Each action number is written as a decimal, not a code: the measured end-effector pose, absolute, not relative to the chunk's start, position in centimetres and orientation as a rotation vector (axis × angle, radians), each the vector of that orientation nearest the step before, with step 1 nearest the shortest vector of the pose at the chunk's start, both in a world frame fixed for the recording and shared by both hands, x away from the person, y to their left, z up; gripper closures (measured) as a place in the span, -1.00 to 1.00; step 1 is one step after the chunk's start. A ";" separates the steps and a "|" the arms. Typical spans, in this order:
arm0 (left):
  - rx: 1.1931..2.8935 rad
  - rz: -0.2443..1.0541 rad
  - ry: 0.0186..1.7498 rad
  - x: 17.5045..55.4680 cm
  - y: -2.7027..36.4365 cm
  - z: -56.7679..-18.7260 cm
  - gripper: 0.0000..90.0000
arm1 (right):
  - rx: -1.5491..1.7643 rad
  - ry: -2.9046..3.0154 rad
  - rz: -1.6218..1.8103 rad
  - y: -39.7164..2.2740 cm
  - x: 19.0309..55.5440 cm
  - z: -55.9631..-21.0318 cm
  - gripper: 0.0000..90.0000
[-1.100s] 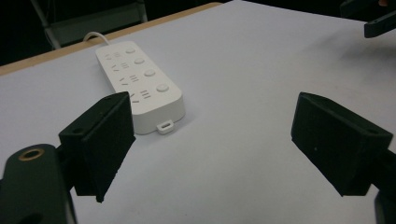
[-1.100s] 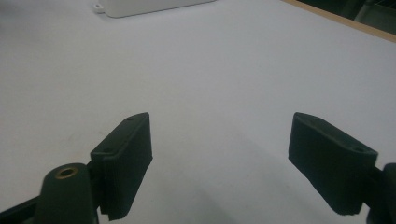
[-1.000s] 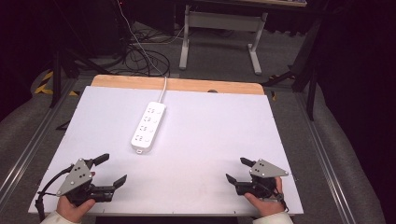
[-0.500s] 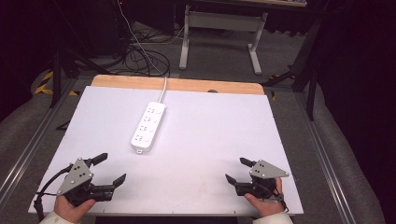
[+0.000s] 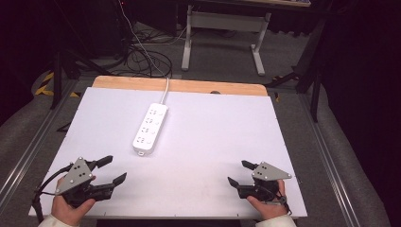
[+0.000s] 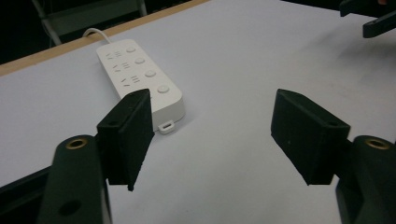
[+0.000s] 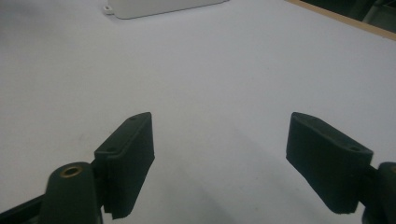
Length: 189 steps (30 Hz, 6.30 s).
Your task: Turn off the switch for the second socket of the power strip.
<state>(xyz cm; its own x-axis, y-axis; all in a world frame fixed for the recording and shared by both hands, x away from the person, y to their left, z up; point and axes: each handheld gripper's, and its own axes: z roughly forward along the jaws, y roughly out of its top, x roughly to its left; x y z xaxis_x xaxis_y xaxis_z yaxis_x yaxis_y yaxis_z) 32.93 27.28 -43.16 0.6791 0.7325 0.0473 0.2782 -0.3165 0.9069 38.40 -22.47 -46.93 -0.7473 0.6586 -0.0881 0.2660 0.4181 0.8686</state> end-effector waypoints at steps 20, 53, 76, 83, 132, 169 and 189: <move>1.933 0.513 0.815 35.3 26.8 -40.2 -0.27 | 0.803 2.267 1.300 -22.7 38.6 -47.0 -0.45; 1.977 0.603 0.867 40.6 24.3 -37.5 -0.33 | 0.788 2.271 1.326 -22.7 38.4 -47.0 -0.45; 2.020 0.552 0.966 45.4 23.6 -38.2 0.94 | 0.812 2.264 1.338 -22.8 38.2 -47.1 -0.45; 2.027 0.539 0.973 46.6 23.4 -38.5 0.99 | 0.839 2.248 1.333 -23.4 37.5 -47.1 -0.45; 2.002 0.360 1.117 55.9 21.0 -45.3 0.99 | 0.836 2.266 1.350 -23.8 37.3 -47.3 -0.46; 2.064 0.464 1.001 56.0 19.3 -46.6 0.96 | 0.835 2.273 1.351 -23.8 37.3 -47.3 -0.46; 2.096 0.481 0.999 56.0 19.5 -46.7 0.99 | 0.835 2.274 1.348 -23.9 37.2 -47.3 -0.46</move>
